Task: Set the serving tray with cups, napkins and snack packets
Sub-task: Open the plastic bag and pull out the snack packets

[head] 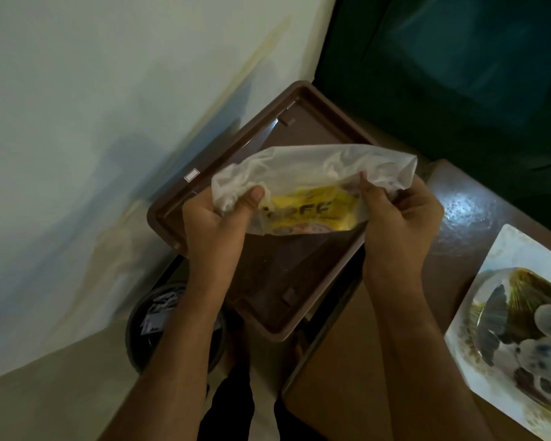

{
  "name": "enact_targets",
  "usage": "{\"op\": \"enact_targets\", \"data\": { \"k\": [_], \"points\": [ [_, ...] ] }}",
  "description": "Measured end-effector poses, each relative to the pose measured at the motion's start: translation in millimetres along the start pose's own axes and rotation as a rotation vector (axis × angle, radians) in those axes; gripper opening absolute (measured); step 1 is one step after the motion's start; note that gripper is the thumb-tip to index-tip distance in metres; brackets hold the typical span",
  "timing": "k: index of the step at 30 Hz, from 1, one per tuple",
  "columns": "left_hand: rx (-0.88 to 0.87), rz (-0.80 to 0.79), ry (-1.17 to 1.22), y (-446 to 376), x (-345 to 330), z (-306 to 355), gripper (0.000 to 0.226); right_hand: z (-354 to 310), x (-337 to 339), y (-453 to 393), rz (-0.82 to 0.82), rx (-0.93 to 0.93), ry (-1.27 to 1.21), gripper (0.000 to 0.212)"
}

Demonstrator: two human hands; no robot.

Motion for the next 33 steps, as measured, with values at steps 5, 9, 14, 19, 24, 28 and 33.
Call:
{"op": "enact_targets", "data": {
  "k": [5,9,14,19,24,28,33],
  "points": [
    [0.020,0.146,0.101,-8.9,-15.9,13.9,0.022,-0.4,1.7,-13.7,0.032,0.048,-0.017,0.008],
    [0.028,0.217,0.150,-21.9,-19.1,23.4,0.016,1.4,14.1,-23.8,0.125,-0.042,-0.051,0.038],
    [0.109,0.215,0.176,-22.1,-21.9,15.6,0.027,-5.8,20.6,-10.6,0.083,-0.035,0.006,0.064],
    [0.180,0.206,0.176,-11.4,-25.0,9.8,0.041,-8.2,34.3,9.3,-0.175,0.538,0.624,0.090],
    [0.186,0.211,0.176,-2.9,-32.9,16.9,0.037,18.6,47.4,15.7,-0.642,0.523,0.980,0.091],
    [0.164,0.192,0.191,1.5,-32.6,24.5,0.012,34.6,59.1,13.8,-0.516,0.448,0.930,0.059],
    [-0.009,0.183,0.079,14.5,-24.1,17.5,0.039,33.0,59.2,13.5,-0.448,0.448,0.859,0.028]
  ]
}}
Point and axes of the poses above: each hand's wrist, its own y-axis away from the middle knuckle, its own x-axis out of the back of the hand, z = x × y, the point moved 1 cm from there along -y, towards the middle knuckle, and after that the axes turned 10 degrees about x, right-handed, at the moved point
